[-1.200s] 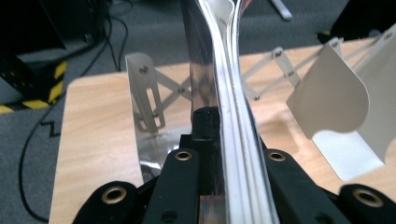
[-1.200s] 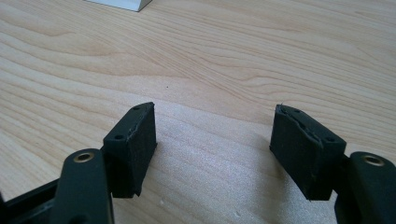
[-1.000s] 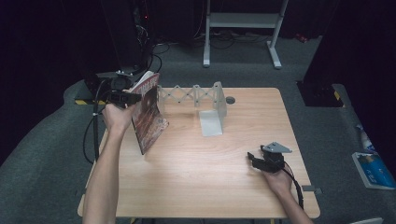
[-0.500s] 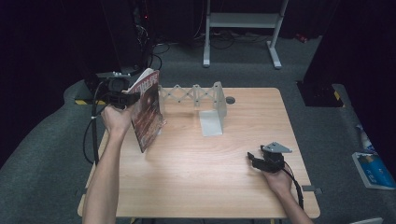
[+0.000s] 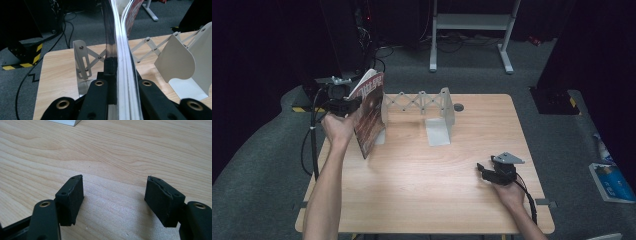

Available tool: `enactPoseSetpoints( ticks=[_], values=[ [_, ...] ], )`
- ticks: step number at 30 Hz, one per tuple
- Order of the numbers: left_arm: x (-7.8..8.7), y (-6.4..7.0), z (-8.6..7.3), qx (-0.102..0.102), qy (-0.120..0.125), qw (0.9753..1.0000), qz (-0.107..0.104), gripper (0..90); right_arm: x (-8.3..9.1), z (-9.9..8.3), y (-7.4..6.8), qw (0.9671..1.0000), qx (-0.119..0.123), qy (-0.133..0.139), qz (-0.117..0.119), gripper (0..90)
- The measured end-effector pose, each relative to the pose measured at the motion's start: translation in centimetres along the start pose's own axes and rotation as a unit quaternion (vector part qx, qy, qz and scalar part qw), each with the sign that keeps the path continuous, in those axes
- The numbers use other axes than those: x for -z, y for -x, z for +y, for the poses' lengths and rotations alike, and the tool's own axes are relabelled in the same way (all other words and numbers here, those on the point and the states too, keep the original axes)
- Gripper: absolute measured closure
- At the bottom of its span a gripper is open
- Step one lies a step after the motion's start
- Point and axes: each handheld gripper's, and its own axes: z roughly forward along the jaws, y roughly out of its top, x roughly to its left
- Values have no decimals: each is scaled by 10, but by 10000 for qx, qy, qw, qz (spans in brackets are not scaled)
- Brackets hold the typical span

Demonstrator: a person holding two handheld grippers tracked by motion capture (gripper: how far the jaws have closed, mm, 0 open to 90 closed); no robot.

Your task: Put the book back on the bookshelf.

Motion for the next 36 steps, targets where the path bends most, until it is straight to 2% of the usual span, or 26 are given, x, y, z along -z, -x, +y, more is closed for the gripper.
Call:
enactPoseSetpoints(
  ticks=[6, 10, 20, 27, 33, 36],
  values=[
    [0, 1, -4, 19, 187, 9998, -16, 843, 0, 0, 0, 10000, -9, -8, 0, 313],
    [-1, 0, -9, 139, 300, 9994, -41, 843, 0, 0, 0, 10000, -9, -7, -2, 313],
    [-3, 0, -18, 285, 540, 9981, -56, 843, 0, 0, 0, 10000, -5, -7, -2, 313],
    [-8, 4, -24, 270, 701, 9972, -66, 843, 0, 0, 0, 10000, -6, -6, -3, 313],
    [-13, 4, -29, 314, 760, 9966, -87, 842, 0, 0, 0, 10000, -5, -6, -4, 313],
    [-14, 3, -29, 259, 745, 9968, -146, 841, 0, 0, 0, 10000, -5, -6, -2, 313]
  ],
)
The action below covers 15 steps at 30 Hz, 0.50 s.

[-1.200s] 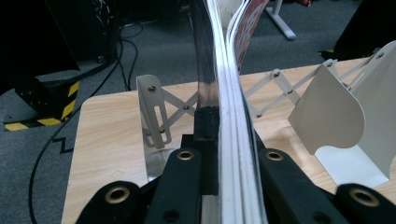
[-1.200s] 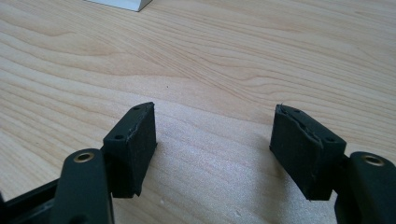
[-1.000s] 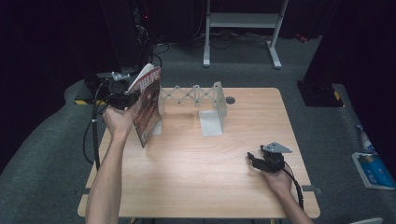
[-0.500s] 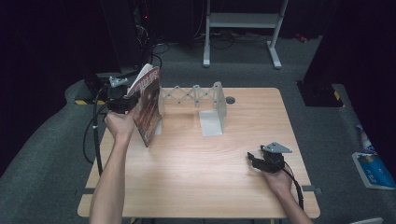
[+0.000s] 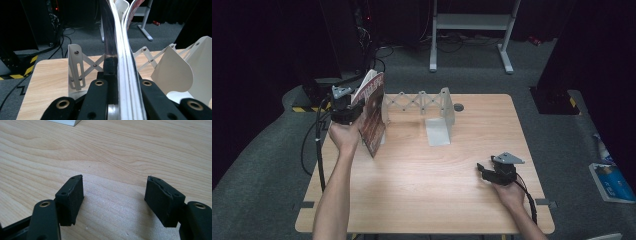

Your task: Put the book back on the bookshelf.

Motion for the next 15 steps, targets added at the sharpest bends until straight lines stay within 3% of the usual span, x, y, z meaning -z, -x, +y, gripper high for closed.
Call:
enactPoseSetpoints(
  ticks=[6, 11, 15],
  values=[
    [-1, -3, 1, -18, -93, 9999, -94, 837, 0, 0, 0, 10000, -1, 6, -3, 313],
    [-1, -2, 6, -234, -327, 9992, -48, 835, 0, 0, 0, 10000, 9, 13, -2, 313],
    [-2, -3, 9, -260, -413, 9988, -30, 833, 0, 0, 0, 10000, 7, 11, -1, 313]
  ],
)
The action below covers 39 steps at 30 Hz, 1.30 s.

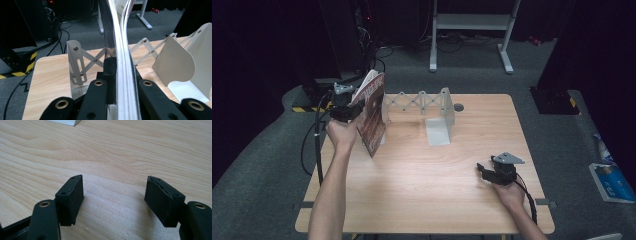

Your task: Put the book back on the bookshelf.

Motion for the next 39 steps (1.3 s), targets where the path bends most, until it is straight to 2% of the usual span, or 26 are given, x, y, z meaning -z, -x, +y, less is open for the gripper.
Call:
enactPoseSetpoints(
  ticks=[6, 11, 16, 23, 26, 30, 39],
  values=[
    [0, -5, 4, -65, -186, 9998, 35, 828, 0, 0, 0, 10000, -4, 0, 2, 313],
    [0, -7, 5, -144, -239, 9996, 107, 817, 0, 0, 0, 10000, -3, 0, 1, 313],
    [1, -7, 6, -315, -304, 9987, 254, 802, 0, 0, 0, 10000, 13, 4, 0, 313],
    [2, -11, 6, -409, -346, 9978, 402, 789, 0, 0, 0, 10000, -2, -1, -1, 312],
    [2, -14, 5, -455, -391, 9967, 547, 793, 0, 0, 0, 10000, 1, -4, 0, 313],
    [2, -19, 4, -414, -409, 9964, 609, 790, 0, 0, 0, 10000, -4, -3, 0, 313],
    [1, -21, 3, -484, -429, 9950, 762, 777, 0, 0, 0, 10000, 20, 4, -1, 313]
  ],
)
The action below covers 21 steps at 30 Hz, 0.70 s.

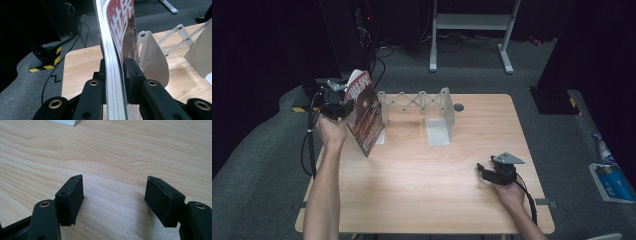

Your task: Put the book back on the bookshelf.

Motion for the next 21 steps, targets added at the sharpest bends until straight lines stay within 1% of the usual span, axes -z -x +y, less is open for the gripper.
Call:
enactPoseSetpoints(
  ticks=[1, 5, 8, 10, 11, 12, 13, 15, 18, 21],
  values=[
    [0, 0, 0, 24, 22, 10000, 21, 776, 0, 0, 0, 10000, -4, 1, 0, 313],
    [-1, -3, -1, -14, -31, 9999, 100, 762, 0, 0, 0, 10000, -18, -9, 6, 313],
    [-2, -6, -3, 115, -4, 9999, 117, 750, 0, 0, 0, 10000, 0, 0, 9, 313],
    [-2, -9, -6, 278, 87, 9996, 44, 745, 0, 0, 0, 10000, 1, 1, 7, 313],
    [-1, -11, -8, 327, 114, 9994, 2, 745, 0, 0, 0, 10000, -2, 1, 8, 313],
    [-1, -13, -10, 336, 103, 9994, -5, 744, 0, 0, 0, 10000, -2, 1, 7, 313],
    [-1, -15, -11, 408, 118, 9991, -12, 738, 0, 0, 0, 10000, 1, 1, 6, 312],
    [0, -17, -12, 484, 128, 9987, -34, 727, 0, 0, 0, 10000, 13, 6, 6, 312],
    [1, -17, -12, 423, 113, 9990, 75, 685, 0, 0, 0, 10000, 10, 4, 4, 312],
    [0, -18, -13, 466, 115, 9988, 72, 664, 0, 0, 0, 10000, 8, -2, 9, 312]
  ],
)
